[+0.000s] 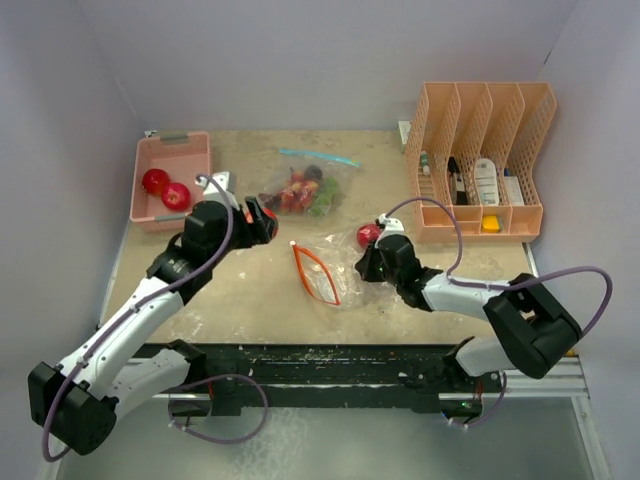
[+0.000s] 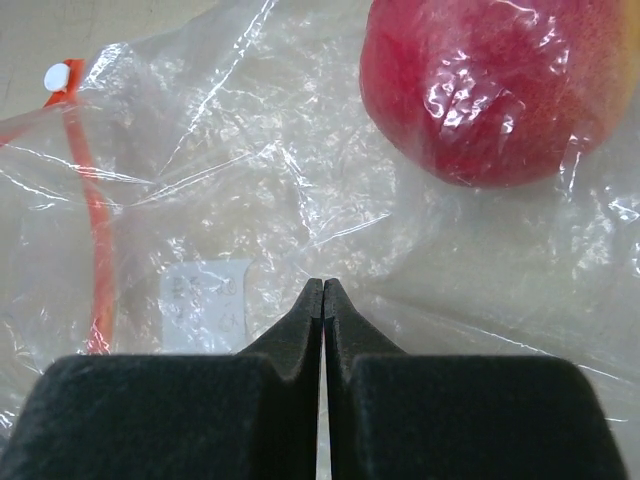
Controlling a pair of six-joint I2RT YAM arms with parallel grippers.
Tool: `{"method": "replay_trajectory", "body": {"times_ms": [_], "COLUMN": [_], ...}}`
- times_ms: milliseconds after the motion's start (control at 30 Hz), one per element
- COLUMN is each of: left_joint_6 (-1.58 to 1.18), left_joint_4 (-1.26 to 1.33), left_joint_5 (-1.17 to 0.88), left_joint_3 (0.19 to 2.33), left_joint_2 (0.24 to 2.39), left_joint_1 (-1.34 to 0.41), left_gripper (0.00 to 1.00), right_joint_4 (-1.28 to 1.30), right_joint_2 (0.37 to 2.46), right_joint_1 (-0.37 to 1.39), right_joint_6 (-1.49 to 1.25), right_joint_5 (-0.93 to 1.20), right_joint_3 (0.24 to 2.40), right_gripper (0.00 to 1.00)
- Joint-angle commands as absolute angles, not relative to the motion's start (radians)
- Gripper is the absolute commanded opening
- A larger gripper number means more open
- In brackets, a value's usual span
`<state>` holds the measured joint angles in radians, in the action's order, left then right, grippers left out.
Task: Open the zip-top bag and remove the fake food
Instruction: Pick up the fake fruit from the zipper food storage bag, then place the fake fruit in the bin.
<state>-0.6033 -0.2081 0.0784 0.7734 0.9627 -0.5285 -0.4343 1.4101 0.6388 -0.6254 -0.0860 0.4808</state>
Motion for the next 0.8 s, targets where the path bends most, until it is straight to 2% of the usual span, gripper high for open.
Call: {"method": "replay_trajectory", "body": {"times_ms": [0,333,567,767], "left_joint_6": [-0.492,-0.604,-0.705,-0.709], "left_joint_4": [-0.360,-0.147,-0.053,-0.017], "left_joint_5": [0.268,0.303,0.234,0.210], "left_joint_3": [0.916,1.024,1.089,1.151], "left_joint_2": [0.991,1.274,1.477,1.611], "left_joint_1": [-0.404,-0.011,0.155,0.163], "left_gripper": [0.51,0.53,0.52,0.67], "right_joint_4": [-0.444,-0.460,-0.456,-0.460], "right_joint_2": [1.367,1.318,1.356,1.358], "right_joint_1": [0.633,0.633,0.632,0.632], "right_joint_6": [-0.613,-0.621,-0.604,-0.603], "right_joint_5": [-0.083,-0.035,-0.013,0.006], "right_joint_3": [0.495,0.463,0.480,0.476], "right_gripper": [0.00,0.00,0.00,0.00]}}
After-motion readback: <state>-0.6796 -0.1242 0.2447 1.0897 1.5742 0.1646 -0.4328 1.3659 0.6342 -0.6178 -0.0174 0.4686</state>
